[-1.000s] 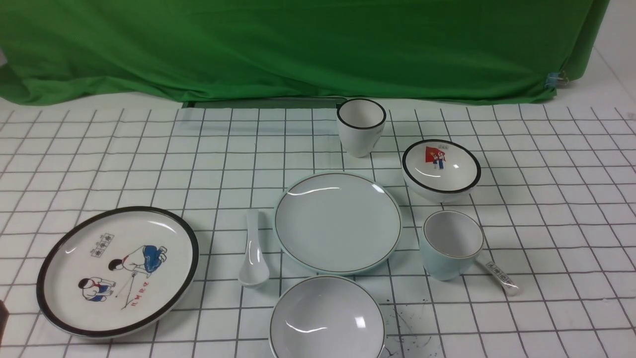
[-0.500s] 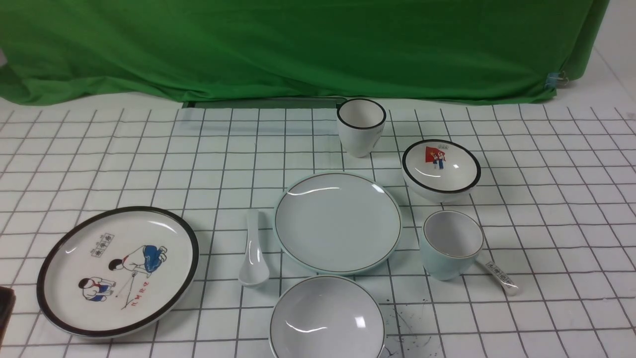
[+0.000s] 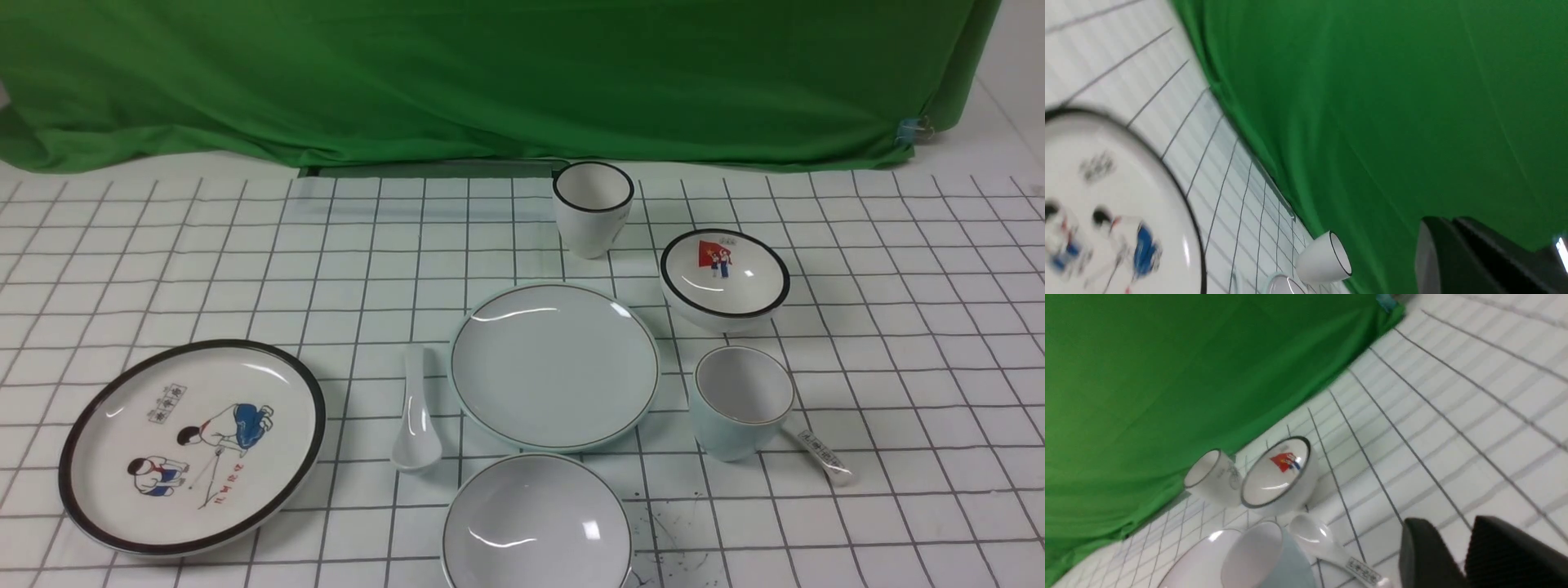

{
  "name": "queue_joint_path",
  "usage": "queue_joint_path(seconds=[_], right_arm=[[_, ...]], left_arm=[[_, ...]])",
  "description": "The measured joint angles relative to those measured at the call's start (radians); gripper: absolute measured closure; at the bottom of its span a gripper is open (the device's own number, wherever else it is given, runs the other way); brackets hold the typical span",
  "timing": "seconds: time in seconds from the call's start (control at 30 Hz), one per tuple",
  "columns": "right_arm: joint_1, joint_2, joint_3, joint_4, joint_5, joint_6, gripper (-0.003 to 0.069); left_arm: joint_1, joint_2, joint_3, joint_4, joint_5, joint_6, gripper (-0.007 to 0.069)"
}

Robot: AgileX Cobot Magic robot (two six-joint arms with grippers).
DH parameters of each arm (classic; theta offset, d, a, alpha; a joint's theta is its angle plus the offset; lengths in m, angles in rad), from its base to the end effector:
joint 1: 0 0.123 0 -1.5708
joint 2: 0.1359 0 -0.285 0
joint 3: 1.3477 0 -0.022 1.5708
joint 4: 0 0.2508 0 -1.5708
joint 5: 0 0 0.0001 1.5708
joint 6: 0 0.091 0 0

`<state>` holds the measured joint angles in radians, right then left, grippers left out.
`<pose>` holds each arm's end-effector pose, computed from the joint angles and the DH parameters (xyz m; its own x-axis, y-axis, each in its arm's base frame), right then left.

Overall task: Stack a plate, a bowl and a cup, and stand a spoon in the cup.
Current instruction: Use the left arm to grab a blue rice bowl

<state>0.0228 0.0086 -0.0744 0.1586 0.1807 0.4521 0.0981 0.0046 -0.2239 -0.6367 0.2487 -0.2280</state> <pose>0.0533 0.0038 0.2216 -0.0501 0.5701 -0.8200 -0.0274 0.8200 0.5718 0.0409 -0.0094 0.2689 0.0329 -0.7434 -0.6680 0.1101 0.6670 -0.7369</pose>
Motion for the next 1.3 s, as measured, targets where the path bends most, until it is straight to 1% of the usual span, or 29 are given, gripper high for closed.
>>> queue_joint_path(seconds=[0.03,0.07,0.1,0.13,0.2,0.23,0.27,0.3,0.33,0.43,0.5,0.53,0.57,0.6,0.63,0.7,0.77,0.8,0.87,0.9,0.97,1.0,1.07,1.1,1.13,1.17,1.3], right_arm=[[0.015,0.028,-0.047,-0.001,0.001,-0.081,0.0533],[0.019,0.034,-0.063,-0.001,0.001,-0.093,0.0552],[0.030,0.084,-0.113,-0.002,0.004,-0.184,0.0601],[0.039,0.139,-0.167,-0.003,0.011,-0.263,0.0634],[0.044,0.239,-0.264,-0.003,0.045,-0.398,0.0648],[0.044,0.263,-0.274,-0.003,0.051,-0.412,0.0648],[0.044,0.349,-0.347,-0.003,0.095,-0.505,0.0649],[0.044,0.373,-0.378,-0.003,0.112,-0.531,0.0649],[0.045,0.483,-0.461,-0.003,0.203,-0.624,0.0649],[0.060,0.599,-0.554,-0.003,0.319,-0.671,0.0649],[0.131,0.736,-0.659,-0.003,0.458,-0.706,0.0649],[0.138,0.745,-0.670,-0.003,0.476,-0.712,0.0649],[0.196,0.807,-0.712,-0.003,0.540,-0.728,0.0649],[0.203,0.822,-0.717,-0.003,0.547,-0.733,0.0649],[0.254,0.864,-0.746,-0.003,0.590,-0.745,0.0649],[0.311,0.921,-0.777,-0.003,0.656,-0.764,0.0649],[0.366,0.982,-0.808,-0.003,0.718,-0.768,0.0649],[0.378,1.001,-0.816,-0.003,0.742,-0.770,0.0649],[0.414,1.041,-0.844,-0.004,0.809,-0.776,0.0649],[0.414,1.044,-0.844,-0.004,0.809,-0.776,0.0649],[0.431,1.063,-0.866,-0.004,0.857,-0.784,0.0649],[0.431,1.063,-0.867,-0.004,0.858,-0.784,0.0649],[0.434,1.063,-0.881,-0.006,0.875,-0.787,0.0649],[0.434,1.063,-0.884,-0.007,0.877,-0.788,0.0649],[0.434,1.063,-0.885,-0.007,0.877,-0.789,0.0649],[0.434,1.063,-0.886,-0.007,0.878,-0.791,0.0648],[0.434,1.063,-0.890,-0.007,0.883,-0.791,0.0648]], left_arm=[[0.000,0.031,-0.066,0.063,0.059,0.048,0.0653],[0.000,0.031,-0.092,0.089,0.085,0.053,0.0653],[0.000,0.103,-0.184,0.188,0.181,0.083,0.0653],[0.000,0.177,-0.258,0.275,0.269,0.104,0.0653],[0.000,0.301,-0.373,0.391,0.416,0.160,0.0653],[0.000,0.330,-0.384,0.401,0.430,0.168,0.0653],[-0.003,0.420,-0.455,0.454,0.520,0.221,0.0653],[-0.006,0.444,-0.482,0.476,0.542,0.240,0.0653],[-0.030,0.538,-0.544,0.520,0.625,0.272,0.0653],[-0.077,0.623,-0.603,0.563,0.686,0.293,0.0653],[-0.164,0.722,-0.646,0.587,0.740,0.325,0.0653],[-0.178,0.728,-0.648,0.587,0.745,0.328,0.0653],[-0.230,0.781,-0.651,0.587,0.760,0.353,0.0653],[-0.246,0.794,-0.652,0.587,0.761,0.357,0.0653],[-0.296,0.832,-0.653,0.587,0.764,0.373,0.0650],[-0.384,0.888,-0.655,0.587,0.760,0.388,0.0638],[-0.465,0.953,-0.656,0.587,0.759,0.390,0.0614],[-0.496,0.987,-0.656,0.587,0.758,0.387,0.0596],[-0.570,1.064,-0.656,0.582,0.753,0.374,0.0550],[-0.577,1.080,-0.656,0.582,0.753,0.374,0.0544],[-0.653,1.192,-0.670,0.559,0.734,0.348,0.0457],[-0.653,1.201,-0.671,0.557,0.731,0.345,0.0450],[-0.701,1.313,-0.698,0.495,0.673,0.325,0.0349],[-0.706,1.342,-0.703,0.478,0.656,0.322,0.0319],[-0.708,1.349,-0.705,0.467,0.644,0.319,0.0311],[-0.711,1.402,-0.710,0.431,0.602,0.313,0.0251],[-0.715,1.506,-0.713,0.402,0.513,0.269,0.0141]])
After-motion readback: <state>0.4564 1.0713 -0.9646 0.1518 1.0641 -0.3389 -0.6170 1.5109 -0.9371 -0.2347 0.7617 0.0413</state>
